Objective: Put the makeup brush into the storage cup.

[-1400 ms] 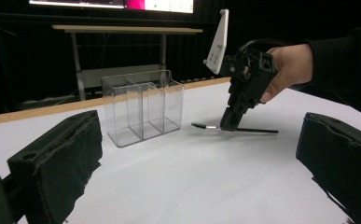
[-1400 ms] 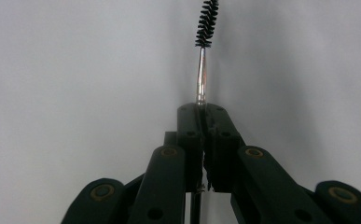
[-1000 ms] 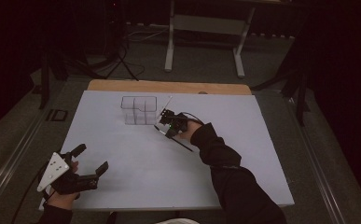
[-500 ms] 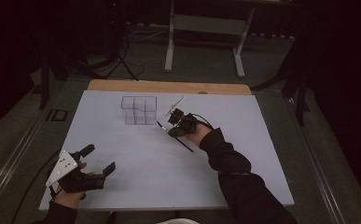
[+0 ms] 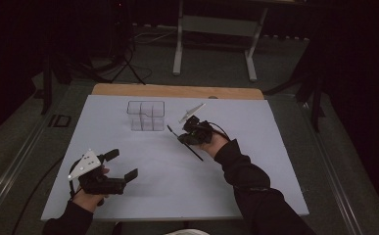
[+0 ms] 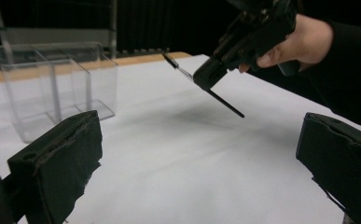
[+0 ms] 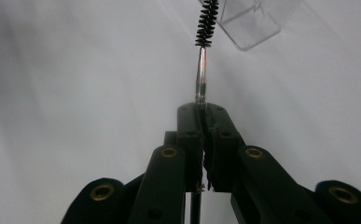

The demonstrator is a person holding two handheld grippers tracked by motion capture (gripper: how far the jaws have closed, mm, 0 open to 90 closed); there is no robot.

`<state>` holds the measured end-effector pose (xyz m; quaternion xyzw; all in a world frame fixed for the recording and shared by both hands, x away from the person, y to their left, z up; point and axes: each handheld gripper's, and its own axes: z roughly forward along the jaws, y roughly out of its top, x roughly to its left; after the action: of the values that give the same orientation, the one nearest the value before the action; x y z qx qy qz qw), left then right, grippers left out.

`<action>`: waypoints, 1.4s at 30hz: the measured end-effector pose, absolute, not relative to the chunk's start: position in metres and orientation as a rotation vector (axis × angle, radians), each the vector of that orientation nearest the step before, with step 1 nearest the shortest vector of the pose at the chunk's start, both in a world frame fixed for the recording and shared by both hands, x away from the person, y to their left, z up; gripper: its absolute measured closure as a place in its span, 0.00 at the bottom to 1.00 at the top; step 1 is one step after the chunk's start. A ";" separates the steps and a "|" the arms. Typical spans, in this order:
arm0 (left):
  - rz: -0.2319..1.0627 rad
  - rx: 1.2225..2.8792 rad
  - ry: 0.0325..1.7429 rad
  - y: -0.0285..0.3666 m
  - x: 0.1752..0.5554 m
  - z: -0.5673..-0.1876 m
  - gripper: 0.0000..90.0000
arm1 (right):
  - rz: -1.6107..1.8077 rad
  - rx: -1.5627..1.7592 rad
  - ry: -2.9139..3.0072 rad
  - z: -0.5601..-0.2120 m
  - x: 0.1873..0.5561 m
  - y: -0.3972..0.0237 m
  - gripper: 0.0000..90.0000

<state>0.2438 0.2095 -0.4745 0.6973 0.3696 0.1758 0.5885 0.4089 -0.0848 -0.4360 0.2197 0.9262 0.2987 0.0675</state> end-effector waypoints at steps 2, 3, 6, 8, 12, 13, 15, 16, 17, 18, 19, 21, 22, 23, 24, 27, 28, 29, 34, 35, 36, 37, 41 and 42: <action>0.397 1.632 0.872 0.206 0.249 -0.473 0.01 | 0.914 0.661 2.787 -0.435 0.408 -0.086 0.95; 0.394 1.636 0.873 0.204 0.251 -0.473 0.01 | 0.943 0.660 2.781 -0.433 0.407 -0.087 0.95; 0.365 1.634 0.887 0.197 0.258 -0.471 0.01 | 0.967 0.658 2.765 -0.431 0.405 -0.088 0.95; 0.365 1.634 0.887 0.197 0.258 -0.471 0.01 | 0.978 0.660 2.760 -0.430 0.404 -0.088 0.95; 0.360 1.643 0.836 0.183 0.269 -0.472 0.01 | 1.037 0.656 2.719 -0.426 0.400 -0.090 0.95; 0.344 1.641 0.839 0.182 0.272 -0.472 0.01 | 1.054 0.654 2.710 -0.425 0.399 -0.090 0.95; 0.352 1.631 0.849 0.177 0.275 -0.474 0.01 | 1.078 0.646 2.686 -0.422 0.396 -0.091 0.95; 0.349 1.636 0.850 0.175 0.277 -0.474 0.01 | 1.102 0.638 2.667 -0.421 0.394 -0.091 0.95; 0.356 1.636 0.850 0.173 0.278 -0.475 0.01 | 1.118 0.634 2.655 -0.420 0.393 -0.091 0.95; 0.358 1.637 0.847 0.171 0.279 -0.475 0.01 | 1.129 0.636 2.646 -0.419 0.392 -0.091 0.95; 0.358 1.637 0.847 0.171 0.279 -0.475 0.01 | 1.129 0.636 2.646 -0.419 0.392 -0.091 0.95; 0.359 1.644 0.830 0.164 0.281 -0.476 0.02 | 1.165 0.631 2.630 -0.418 0.389 -0.092 0.95; 0.353 1.647 0.826 0.162 0.282 -0.476 0.02 | 1.186 0.620 2.612 -0.417 0.387 -0.092 0.95; 0.356 1.653 0.822 0.157 0.283 -0.477 0.02 | 1.208 0.617 2.600 -0.416 0.386 -0.093 0.95; 0.349 1.661 0.815 0.154 0.284 -0.478 0.02 | 1.211 0.617 2.589 -0.416 0.385 -0.093 0.95; 0.333 1.685 0.796 0.145 0.288 -0.481 0.02 | 1.245 0.611 2.573 -0.415 0.383 -0.093 0.95; 0.323 1.691 0.794 0.142 0.289 -0.482 0.02 | 1.248 0.603 2.567 -0.415 0.383 -0.093 0.95; 0.315 1.697 0.794 0.140 0.290 -0.484 0.03 | 1.261 0.598 2.567 -0.415 0.382 -0.093 0.95; 0.252 1.684 0.810 0.131 0.299 -0.494 0.08 | 1.299 0.589 2.528 -0.414 0.378 -0.092 0.95; 0.253 1.684 0.810 0.129 0.301 -0.496 0.08 | 1.310 0.588 2.525 -0.413 0.378 -0.092 0.95; 0.238 1.677 0.807 0.127 0.302 -0.497 0.10 | 1.323 0.588 2.509 -0.412 0.377 -0.092 0.95; 0.238 1.677 0.807 0.127 0.302 -0.497 0.14 | 1.323 0.588 2.509 -0.412 0.377 -0.092 0.95; 0.228 1.667 0.808 0.117 0.309 -0.505 0.20 | 1.374 0.588 2.495 -0.410 0.376 -0.093 0.95; 0.226 1.672 0.805 0.114 0.310 -0.506 0.22 | 1.376 0.583 2.483 -0.409 0.376 -0.093 0.95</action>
<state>0.3103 0.1136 -0.5060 0.7194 0.3465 0.0973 0.5940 0.3758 -0.0925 -0.4095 0.1997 0.8504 0.4713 0.1214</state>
